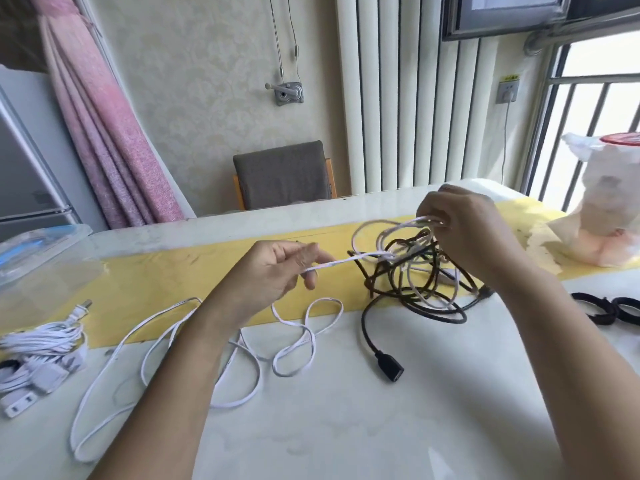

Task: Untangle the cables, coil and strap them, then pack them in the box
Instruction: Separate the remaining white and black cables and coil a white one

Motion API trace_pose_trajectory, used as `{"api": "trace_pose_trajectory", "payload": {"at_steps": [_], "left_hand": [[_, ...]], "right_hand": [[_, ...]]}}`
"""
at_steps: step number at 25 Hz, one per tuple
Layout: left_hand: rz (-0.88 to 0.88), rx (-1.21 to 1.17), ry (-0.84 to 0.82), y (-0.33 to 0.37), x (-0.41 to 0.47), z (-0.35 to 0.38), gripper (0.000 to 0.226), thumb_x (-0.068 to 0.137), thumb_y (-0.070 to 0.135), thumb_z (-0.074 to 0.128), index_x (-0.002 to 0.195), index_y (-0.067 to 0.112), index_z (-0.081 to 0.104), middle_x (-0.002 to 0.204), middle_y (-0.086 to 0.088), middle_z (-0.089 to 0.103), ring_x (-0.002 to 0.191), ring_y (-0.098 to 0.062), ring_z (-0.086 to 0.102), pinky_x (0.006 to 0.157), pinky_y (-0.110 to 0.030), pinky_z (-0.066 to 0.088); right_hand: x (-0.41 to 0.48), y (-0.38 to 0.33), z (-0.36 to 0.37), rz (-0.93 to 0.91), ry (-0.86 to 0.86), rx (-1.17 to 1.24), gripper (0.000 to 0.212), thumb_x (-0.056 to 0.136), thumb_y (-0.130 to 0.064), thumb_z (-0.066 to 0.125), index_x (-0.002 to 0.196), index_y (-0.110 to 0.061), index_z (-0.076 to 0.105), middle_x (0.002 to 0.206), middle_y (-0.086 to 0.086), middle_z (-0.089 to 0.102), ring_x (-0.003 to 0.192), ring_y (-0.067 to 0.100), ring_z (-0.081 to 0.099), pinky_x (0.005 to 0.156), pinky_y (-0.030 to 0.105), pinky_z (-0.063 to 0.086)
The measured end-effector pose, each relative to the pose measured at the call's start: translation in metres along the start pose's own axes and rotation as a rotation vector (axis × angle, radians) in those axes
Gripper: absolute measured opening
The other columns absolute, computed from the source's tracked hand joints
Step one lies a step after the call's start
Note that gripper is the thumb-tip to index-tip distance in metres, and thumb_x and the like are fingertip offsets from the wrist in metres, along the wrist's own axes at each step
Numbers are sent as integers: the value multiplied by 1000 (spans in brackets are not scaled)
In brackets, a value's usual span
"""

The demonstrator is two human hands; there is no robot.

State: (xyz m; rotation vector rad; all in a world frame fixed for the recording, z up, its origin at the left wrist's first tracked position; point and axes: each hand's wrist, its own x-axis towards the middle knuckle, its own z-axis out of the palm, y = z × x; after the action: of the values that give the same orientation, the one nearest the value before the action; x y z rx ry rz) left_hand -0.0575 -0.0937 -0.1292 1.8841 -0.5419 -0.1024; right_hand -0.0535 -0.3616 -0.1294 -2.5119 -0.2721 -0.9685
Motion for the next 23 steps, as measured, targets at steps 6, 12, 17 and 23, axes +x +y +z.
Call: {"api": "trace_pose_trajectory", "payload": {"at_steps": [6, 12, 17, 23], "left_hand": [[-31, 208, 116, -7, 3, -7, 17, 90, 27, 62, 83, 19, 76, 48, 9, 43, 45, -4, 31, 44, -12, 24], [-38, 225, 119, -22, 10, -2, 20, 97, 18, 52, 87, 22, 68, 57, 12, 58, 50, -4, 43, 56, -22, 36], [123, 278, 119, -10, 3, 43, 27, 80, 33, 74, 102, 34, 59, 84, 15, 60, 61, -5, 50, 60, -14, 40], [526, 500, 372, -15, 6, 65, 39, 74, 37, 78, 95, 28, 47, 98, 15, 58, 79, 6, 52, 69, -31, 51]], "right_hand": [[-1, 14, 3, 456, 212, 176, 14, 81, -5, 67, 89, -8, 55, 80, 2, 63, 67, 25, 57, 62, 32, 39], [-1, -1, -12, 598, -311, 930, 20, 70, -22, 74, 80, -5, 70, 80, 10, 73, 53, 10, 56, 56, 18, 51], [-3, -33, -5, 386, -311, 919, 16, 85, -17, 66, 86, -2, 71, 74, 13, 64, 45, 8, 32, 44, 16, 25], [-4, -45, 1, 272, -365, 1128, 6, 84, -9, 64, 88, -5, 65, 69, 7, 66, 45, 7, 31, 42, 13, 25]]}}
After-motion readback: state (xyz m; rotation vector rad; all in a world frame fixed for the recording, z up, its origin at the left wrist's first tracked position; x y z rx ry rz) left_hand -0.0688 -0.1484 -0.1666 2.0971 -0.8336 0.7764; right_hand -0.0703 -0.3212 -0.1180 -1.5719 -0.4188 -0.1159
